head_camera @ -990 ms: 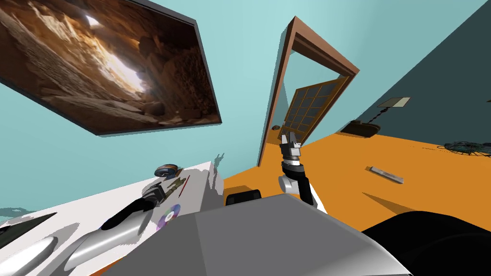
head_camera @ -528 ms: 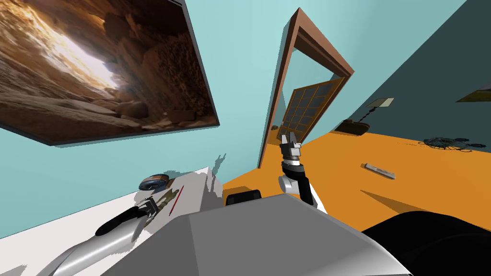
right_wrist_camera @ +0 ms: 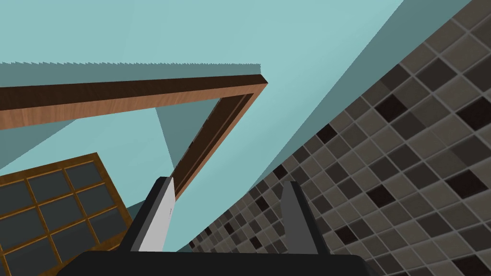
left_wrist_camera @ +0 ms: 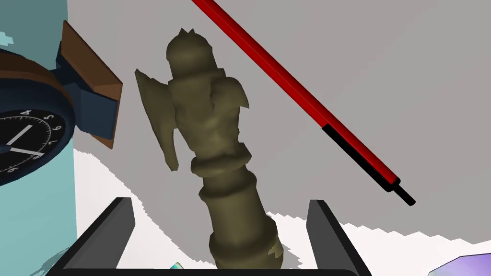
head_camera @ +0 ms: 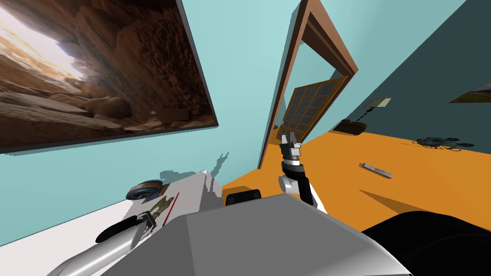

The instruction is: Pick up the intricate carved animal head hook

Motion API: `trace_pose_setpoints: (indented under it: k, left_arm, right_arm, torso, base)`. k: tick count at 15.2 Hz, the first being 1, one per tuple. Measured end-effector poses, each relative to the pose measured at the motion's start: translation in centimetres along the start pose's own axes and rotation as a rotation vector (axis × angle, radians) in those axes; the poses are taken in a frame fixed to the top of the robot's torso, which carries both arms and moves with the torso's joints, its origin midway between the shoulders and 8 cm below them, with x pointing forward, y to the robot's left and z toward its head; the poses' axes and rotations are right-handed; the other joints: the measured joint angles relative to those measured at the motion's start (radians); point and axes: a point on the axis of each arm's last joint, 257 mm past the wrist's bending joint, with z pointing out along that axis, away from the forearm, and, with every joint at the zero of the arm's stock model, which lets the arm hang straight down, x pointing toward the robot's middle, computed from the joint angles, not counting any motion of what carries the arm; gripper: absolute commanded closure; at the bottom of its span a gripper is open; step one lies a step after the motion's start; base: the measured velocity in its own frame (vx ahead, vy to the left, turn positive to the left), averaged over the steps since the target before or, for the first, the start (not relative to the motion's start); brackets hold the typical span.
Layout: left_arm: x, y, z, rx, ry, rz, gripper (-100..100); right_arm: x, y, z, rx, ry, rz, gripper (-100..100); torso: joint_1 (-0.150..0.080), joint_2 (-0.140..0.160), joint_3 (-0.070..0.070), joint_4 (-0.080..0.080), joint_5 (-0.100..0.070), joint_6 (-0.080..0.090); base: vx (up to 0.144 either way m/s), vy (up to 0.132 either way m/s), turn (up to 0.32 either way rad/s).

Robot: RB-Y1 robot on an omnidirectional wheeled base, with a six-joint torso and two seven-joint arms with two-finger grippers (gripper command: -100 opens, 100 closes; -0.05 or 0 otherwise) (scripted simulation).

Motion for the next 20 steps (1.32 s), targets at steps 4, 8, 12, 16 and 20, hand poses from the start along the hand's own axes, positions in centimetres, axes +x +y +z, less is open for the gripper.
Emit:
trace_pose_setpoints:
  k: [4, 8, 12, 16, 20]
  left_arm:
    - [0.0, 1.2, 0.8, -0.02, -0.005, -0.004, -100]
    - [0.2, 1.8, 1.7, -0.019, -0.002, 0.0, -100]
    - [0.2, 1.8, 1.7, -0.017, -0.001, 0.001, 100]
    - [0.1, 1.4, 1.3, -0.016, -0.002, -0.001, 100]
    - [-0.1, 1.0, 0.6, -0.017, -0.004, -0.004, -100]
  right_arm:
    - [0.0, 0.0, 0.0, 0.0, 0.0, 0.0, 0]
    - [0.0, 0.0, 0.0, 0.0, 0.0, 0.0, 0]
    - [0.0, 0.0, 0.0, 0.0, 0.0, 0.0, 0]
    - [0.0, 0.0, 0.0, 0.0, 0.0, 0.0, 0]
    - [0.0, 0.0, 0.0, 0.0, 0.0, 0.0, 0]
  torso:
    - [0.0, 0.001, 0.001, 0.0, 0.0, 0.0]
    - [0.002, 0.0, 0.0, 0.0, 0.002, 0.0]
    - [0.004, 0.0, 0.0, 0.0, 0.003, 0.0]
    - [0.005, 0.001, 0.0, 0.0, 0.003, 0.0]
    - [0.005, 0.001, 0.0, 0.0, 0.003, 0.0]
  base:
    - [0.007, 0.0, 0.022]
    - [0.008, 0.0, 0.025]
    - [0.0, 0.0, 0.0]
    - [-0.005, 0.003, -0.035]
    - [-0.006, -0.002, -0.015]
